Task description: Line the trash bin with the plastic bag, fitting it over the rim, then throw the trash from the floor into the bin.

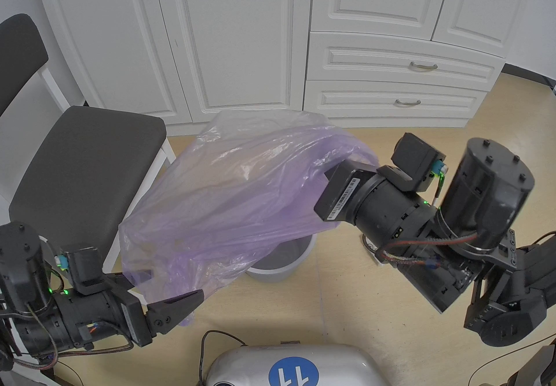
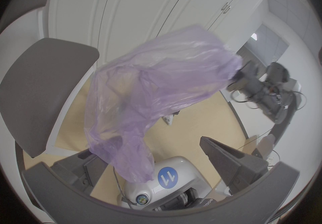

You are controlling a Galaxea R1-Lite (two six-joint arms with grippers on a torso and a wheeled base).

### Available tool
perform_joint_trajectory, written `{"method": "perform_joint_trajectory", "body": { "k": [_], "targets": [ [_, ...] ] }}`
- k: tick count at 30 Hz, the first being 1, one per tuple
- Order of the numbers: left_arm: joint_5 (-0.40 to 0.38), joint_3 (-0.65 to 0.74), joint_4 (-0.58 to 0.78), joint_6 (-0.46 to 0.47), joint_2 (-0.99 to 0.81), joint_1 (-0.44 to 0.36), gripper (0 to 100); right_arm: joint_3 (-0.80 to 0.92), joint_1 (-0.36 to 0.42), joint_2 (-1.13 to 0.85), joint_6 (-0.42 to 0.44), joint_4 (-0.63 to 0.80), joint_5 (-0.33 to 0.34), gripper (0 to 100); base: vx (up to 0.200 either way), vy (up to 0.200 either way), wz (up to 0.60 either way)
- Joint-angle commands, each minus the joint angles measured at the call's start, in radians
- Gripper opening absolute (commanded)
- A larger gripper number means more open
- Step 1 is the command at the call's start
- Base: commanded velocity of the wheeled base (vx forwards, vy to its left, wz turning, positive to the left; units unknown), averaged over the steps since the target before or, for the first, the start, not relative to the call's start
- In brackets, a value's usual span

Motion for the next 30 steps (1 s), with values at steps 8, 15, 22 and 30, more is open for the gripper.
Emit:
{"method": "perform_joint_trajectory", "body": {
  "k": [8,15,22,30],
  "targets": [
    [-0.019,0.03,-0.369,-0.059,0.379,0.217,100,0.02,0.137,-0.125,0.037,0.106,0.006,0,0.0,0.0,0.0],
    [-0.297,0.073,-0.395,-0.072,0.198,0.349,100,0.06,0.109,-0.116,0.034,0.108,0.034,0,0.0,0.0,0.0],
    [-0.361,0.051,-0.381,-0.095,0.194,0.426,100,0.078,0.128,-0.148,0.028,0.111,0.046,0,0.0,0.0,0.0],
    [-0.312,0.05,-0.398,-0.106,0.263,0.386,100,0.071,0.191,-0.168,0.032,0.106,0.043,0,0.0,0.0,0.0]
  ]
}}
